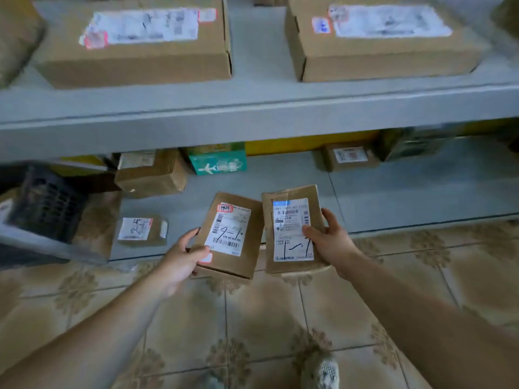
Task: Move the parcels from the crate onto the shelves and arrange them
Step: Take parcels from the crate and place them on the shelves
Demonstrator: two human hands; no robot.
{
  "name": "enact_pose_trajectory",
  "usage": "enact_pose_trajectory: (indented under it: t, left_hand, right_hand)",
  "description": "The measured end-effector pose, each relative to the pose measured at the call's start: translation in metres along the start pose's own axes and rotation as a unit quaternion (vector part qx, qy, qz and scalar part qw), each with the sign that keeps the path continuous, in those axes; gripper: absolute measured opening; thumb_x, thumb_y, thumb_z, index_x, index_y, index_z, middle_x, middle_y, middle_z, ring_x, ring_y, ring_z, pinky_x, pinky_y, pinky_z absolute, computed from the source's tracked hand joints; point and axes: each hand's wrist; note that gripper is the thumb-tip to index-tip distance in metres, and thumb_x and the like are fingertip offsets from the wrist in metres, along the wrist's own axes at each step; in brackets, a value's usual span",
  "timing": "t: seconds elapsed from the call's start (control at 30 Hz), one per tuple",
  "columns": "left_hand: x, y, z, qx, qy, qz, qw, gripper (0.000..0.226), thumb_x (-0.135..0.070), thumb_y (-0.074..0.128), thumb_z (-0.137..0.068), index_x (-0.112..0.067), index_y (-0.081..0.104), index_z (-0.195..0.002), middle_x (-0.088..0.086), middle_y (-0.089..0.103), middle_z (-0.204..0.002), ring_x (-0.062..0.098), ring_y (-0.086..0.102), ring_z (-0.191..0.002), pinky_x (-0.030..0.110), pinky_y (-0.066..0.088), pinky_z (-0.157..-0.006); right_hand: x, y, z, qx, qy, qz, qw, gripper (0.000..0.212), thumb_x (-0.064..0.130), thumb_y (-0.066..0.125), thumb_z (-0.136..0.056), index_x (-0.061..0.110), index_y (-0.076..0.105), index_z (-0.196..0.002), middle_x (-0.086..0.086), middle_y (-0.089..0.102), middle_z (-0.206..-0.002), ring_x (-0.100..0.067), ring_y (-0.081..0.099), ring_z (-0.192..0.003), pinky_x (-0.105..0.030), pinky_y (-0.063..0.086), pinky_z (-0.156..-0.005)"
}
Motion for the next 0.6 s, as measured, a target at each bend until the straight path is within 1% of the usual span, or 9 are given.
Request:
enact_pose_trajectory:
  t: [0.07, 0.13, 0.2, 0.23, 0.3, 0.37, 0.43, 0.5, 0.6]
  left_hand:
    - [0.025, 0.009, -0.048, -0.002, 0.007, 0.001, 1.0, 0.051, -0.015, 0.066, -0.091, -0.034, 0.046, -0.134, 0.003, 0.069, -0.097, 0.018, 0.06, -0.076, 0.029, 0.039, -0.06]
    - [0.051, 0.017, -0.093, -0.011, 0.014, 0.013, 1.0, 0.052, -0.016, 0.067, -0.09, -0.035, 0.046, -0.134, 0.004, 0.07, -0.096, 0.02, 0.062, -0.079, 0.031, 0.039, -0.064]
    - [0.072, 0.026, -0.134, -0.009, 0.029, 0.024, 0.999, 0.052, -0.013, 0.068, -0.089, -0.033, 0.048, -0.133, 0.006, 0.072, -0.094, 0.021, 0.064, -0.078, 0.033, 0.039, -0.068]
    - [0.08, 0.03, -0.153, -0.005, 0.036, 0.028, 0.999, 0.05, -0.012, 0.067, -0.09, -0.033, 0.049, -0.131, 0.006, 0.073, -0.089, 0.019, 0.064, -0.073, 0.033, 0.039, -0.069]
    - [0.093, 0.036, -0.185, -0.005, 0.049, 0.039, 0.998, 0.046, -0.008, 0.064, -0.091, -0.034, 0.05, -0.126, 0.0, 0.073, -0.079, 0.013, 0.064, -0.064, 0.03, 0.041, -0.066]
    - [0.105, 0.038, -0.217, 0.0, 0.059, 0.055, 0.997, 0.044, -0.004, 0.062, -0.091, -0.032, 0.053, -0.124, -0.002, 0.072, -0.079, 0.015, 0.065, -0.067, 0.033, 0.045, -0.073]
    - [0.114, 0.038, -0.244, 0.002, 0.072, 0.044, 0.996, 0.041, -0.003, 0.062, -0.091, -0.03, 0.056, -0.121, -0.004, 0.073, -0.075, 0.016, 0.064, -0.071, 0.034, 0.044, -0.078]
    - [0.117, 0.038, -0.263, -0.002, 0.098, 0.039, 0.994, 0.042, 0.001, 0.061, -0.09, -0.026, 0.057, -0.122, -0.006, 0.072, -0.069, 0.011, 0.065, -0.064, 0.028, 0.044, -0.074]
    - [0.119, 0.037, -0.287, -0.045, 0.118, -0.006, 0.992, 0.049, -0.002, 0.069, -0.085, -0.022, 0.055, -0.127, 0.0, 0.07, -0.077, 0.014, 0.063, -0.063, 0.022, 0.048, -0.069]
  right_hand:
    - [-0.022, 0.015, -0.047, 0.003, -0.004, -0.006, 1.0, 0.062, 0.025, 0.064, -0.096, 0.035, 0.031, -0.147, -0.003, 0.07, -0.114, -0.025, 0.072, -0.091, -0.047, 0.059, -0.086]
    - [-0.042, 0.028, -0.088, 0.007, -0.013, -0.02, 1.0, 0.058, 0.019, 0.062, -0.097, 0.033, 0.034, -0.146, -0.004, 0.069, -0.111, -0.022, 0.071, -0.086, -0.042, 0.06, -0.08]
    - [-0.059, 0.039, -0.125, 0.006, -0.028, -0.013, 0.999, 0.06, 0.016, 0.061, -0.098, 0.031, 0.032, -0.148, -0.008, 0.067, -0.121, -0.019, 0.068, -0.082, -0.034, 0.06, -0.071]
    - [-0.065, 0.044, -0.142, 0.007, -0.036, -0.004, 0.999, 0.061, 0.017, 0.061, -0.098, 0.031, 0.03, -0.149, -0.009, 0.066, -0.125, -0.019, 0.067, -0.081, -0.031, 0.059, -0.068]
    - [-0.079, 0.053, -0.174, -0.001, -0.058, 0.027, 0.998, 0.066, 0.02, 0.061, -0.098, 0.031, 0.026, -0.152, -0.007, 0.066, -0.126, -0.019, 0.067, -0.083, -0.031, 0.058, -0.07]
    - [-0.089, 0.059, -0.201, -0.014, -0.075, 0.055, 0.996, 0.068, 0.024, 0.062, -0.096, 0.033, 0.025, -0.153, -0.002, 0.068, -0.117, -0.017, 0.069, -0.082, -0.031, 0.058, -0.07]
    - [-0.098, 0.061, -0.224, -0.031, -0.089, 0.066, 0.993, 0.07, 0.027, 0.064, -0.095, 0.035, 0.026, -0.153, -0.002, 0.069, -0.117, -0.022, 0.071, -0.089, -0.039, 0.06, -0.08]
    - [-0.103, 0.061, -0.243, -0.038, -0.1, 0.069, 0.992, 0.071, 0.03, 0.065, -0.095, 0.035, 0.025, -0.153, -0.005, 0.07, -0.119, -0.025, 0.071, -0.094, -0.045, 0.057, -0.09]
    - [-0.107, 0.06, -0.26, -0.041, -0.115, 0.05, 0.991, 0.067, 0.029, 0.064, -0.095, 0.033, 0.028, -0.151, -0.005, 0.072, -0.113, -0.024, 0.073, -0.089, -0.045, 0.059, -0.088]
Point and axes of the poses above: each hand's wrist, its own z-axis away from the middle knuckle, its own y-axis out of the palm, x = y × z
